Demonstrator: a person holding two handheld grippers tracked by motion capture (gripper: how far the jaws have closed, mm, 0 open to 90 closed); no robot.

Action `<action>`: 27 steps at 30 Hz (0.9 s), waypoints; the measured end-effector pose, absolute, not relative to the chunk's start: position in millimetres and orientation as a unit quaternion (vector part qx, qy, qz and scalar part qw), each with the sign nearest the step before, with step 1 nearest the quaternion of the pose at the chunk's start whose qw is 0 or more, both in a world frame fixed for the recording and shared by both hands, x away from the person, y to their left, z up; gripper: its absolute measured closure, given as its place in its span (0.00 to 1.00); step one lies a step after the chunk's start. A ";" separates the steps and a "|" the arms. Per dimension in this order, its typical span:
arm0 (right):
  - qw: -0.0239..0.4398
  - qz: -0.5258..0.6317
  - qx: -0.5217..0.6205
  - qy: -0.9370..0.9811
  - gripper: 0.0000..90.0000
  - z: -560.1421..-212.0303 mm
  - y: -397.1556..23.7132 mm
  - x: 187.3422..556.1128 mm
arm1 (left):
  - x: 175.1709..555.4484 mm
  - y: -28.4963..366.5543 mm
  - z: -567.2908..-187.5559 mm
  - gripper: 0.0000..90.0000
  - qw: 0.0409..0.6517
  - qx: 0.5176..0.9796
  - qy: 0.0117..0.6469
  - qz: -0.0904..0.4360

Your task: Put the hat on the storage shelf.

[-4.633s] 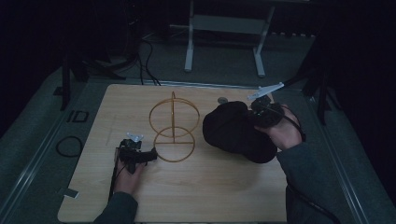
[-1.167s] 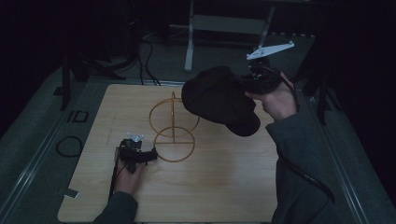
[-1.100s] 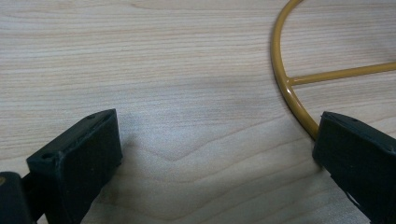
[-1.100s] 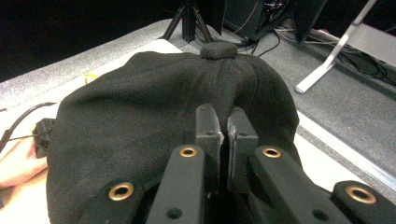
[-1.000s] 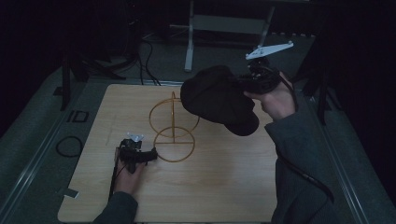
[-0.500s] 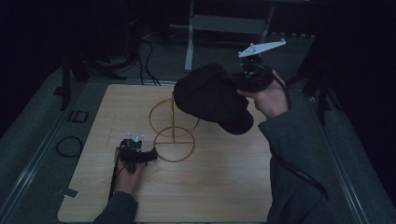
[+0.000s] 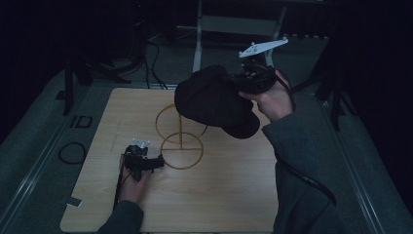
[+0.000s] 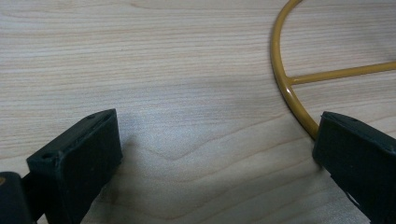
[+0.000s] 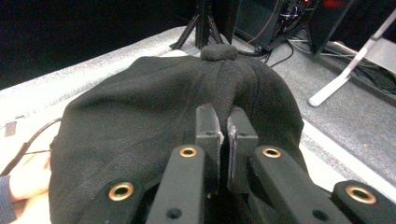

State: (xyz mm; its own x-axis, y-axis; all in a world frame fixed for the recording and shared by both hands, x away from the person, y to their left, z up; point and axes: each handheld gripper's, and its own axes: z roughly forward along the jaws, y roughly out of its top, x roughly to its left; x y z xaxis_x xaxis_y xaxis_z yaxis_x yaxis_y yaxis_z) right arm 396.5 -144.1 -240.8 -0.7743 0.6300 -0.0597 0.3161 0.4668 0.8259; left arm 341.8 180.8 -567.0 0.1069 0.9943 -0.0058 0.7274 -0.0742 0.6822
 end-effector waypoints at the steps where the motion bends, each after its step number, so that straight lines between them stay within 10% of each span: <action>1: 0.182 0.433 0.282 0.837 0.96 -239.8 -143.2 396.3 | 341.8 180.8 -567.0 0.01 0.275 0.691 0.623 0.243; 27: 0.176 0.423 0.244 0.855 0.95 -239.9 -94.8 396.1 | 341.7 180.8 -567.0 0.01 0.274 0.691 0.622 0.243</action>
State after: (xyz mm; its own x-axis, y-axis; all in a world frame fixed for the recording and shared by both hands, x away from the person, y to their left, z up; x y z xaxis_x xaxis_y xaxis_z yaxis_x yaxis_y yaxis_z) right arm 396.1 -94.8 -239.9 -0.8185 0.5666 -0.0950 0.2683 0.5232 0.8089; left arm 341.7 180.8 -567.0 0.1069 0.9943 -0.0053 0.7273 -0.0746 0.6823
